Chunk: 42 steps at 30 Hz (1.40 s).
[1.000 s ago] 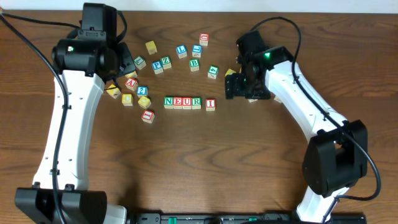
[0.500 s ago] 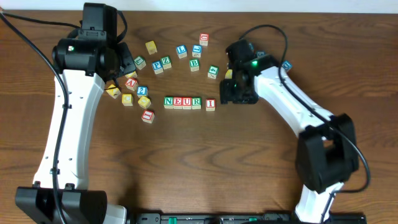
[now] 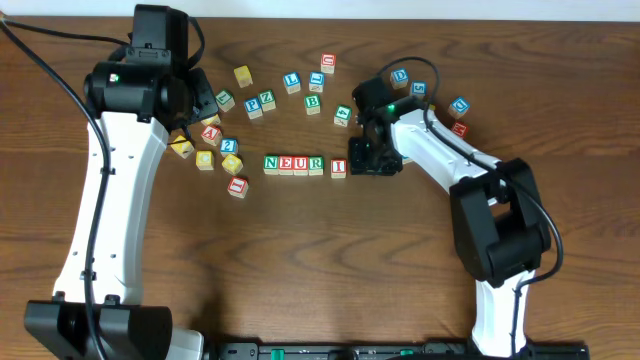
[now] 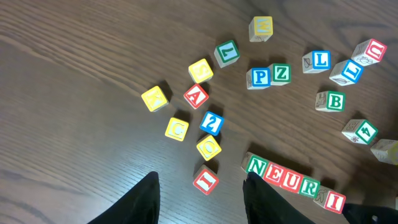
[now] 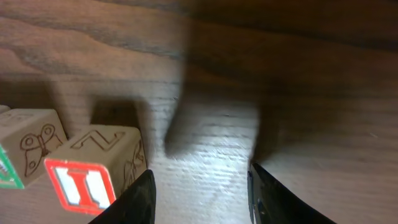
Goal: Spell out NEURIPS
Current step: 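Move the right gripper to the right end of the I block, then push the I block left against the R block with the right gripper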
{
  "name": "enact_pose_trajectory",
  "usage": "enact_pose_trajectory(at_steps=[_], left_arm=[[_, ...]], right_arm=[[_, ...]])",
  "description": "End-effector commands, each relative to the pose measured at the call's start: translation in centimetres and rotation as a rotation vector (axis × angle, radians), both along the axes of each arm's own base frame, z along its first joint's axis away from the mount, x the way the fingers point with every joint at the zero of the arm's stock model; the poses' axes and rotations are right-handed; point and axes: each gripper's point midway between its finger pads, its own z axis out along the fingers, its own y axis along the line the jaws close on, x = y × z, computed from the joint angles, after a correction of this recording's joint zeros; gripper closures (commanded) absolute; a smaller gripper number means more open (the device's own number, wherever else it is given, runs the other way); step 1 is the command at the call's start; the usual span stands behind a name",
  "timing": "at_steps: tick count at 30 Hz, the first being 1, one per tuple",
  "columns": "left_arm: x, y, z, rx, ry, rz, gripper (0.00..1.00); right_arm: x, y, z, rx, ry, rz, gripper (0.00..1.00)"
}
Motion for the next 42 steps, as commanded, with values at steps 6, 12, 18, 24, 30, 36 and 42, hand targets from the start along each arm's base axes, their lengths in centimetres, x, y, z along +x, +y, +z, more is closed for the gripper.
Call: enact_pose_trajectory(at_steps=[6,12,18,24,30,36,42], left_arm=[[0.1,0.2,-0.4,0.010,0.018,-0.007,0.57],[0.0,0.2,-0.5,0.010,0.018,-0.007,0.57],[0.1,0.2,-0.5,0.010,0.018,-0.007,0.57],[0.1,0.2,-0.5,0.010,0.018,-0.007,0.57],[0.1,0.2,-0.5,0.010,0.018,-0.007,0.57],[0.1,0.2,-0.5,0.010,0.018,-0.007,0.57],[0.0,0.2,-0.5,0.010,0.018,-0.007,0.57]], right_arm=[[-0.5,2.4,-0.8,0.031,-0.001,0.029,0.56],[-0.3,3.1,-0.7,0.043,-0.022,0.032,0.55],[0.0,3.3,-0.6,0.050,-0.034,0.033,0.54],[-0.7,2.8,0.1,0.026,0.007,0.036,0.63],[-2.2,2.8,0.6,0.009,0.064,0.061,0.99],[-3.1,4.9,0.6,0.019,0.049,0.113,0.99],[-2.9,6.5,0.7,0.023,0.001,0.127,0.99]])
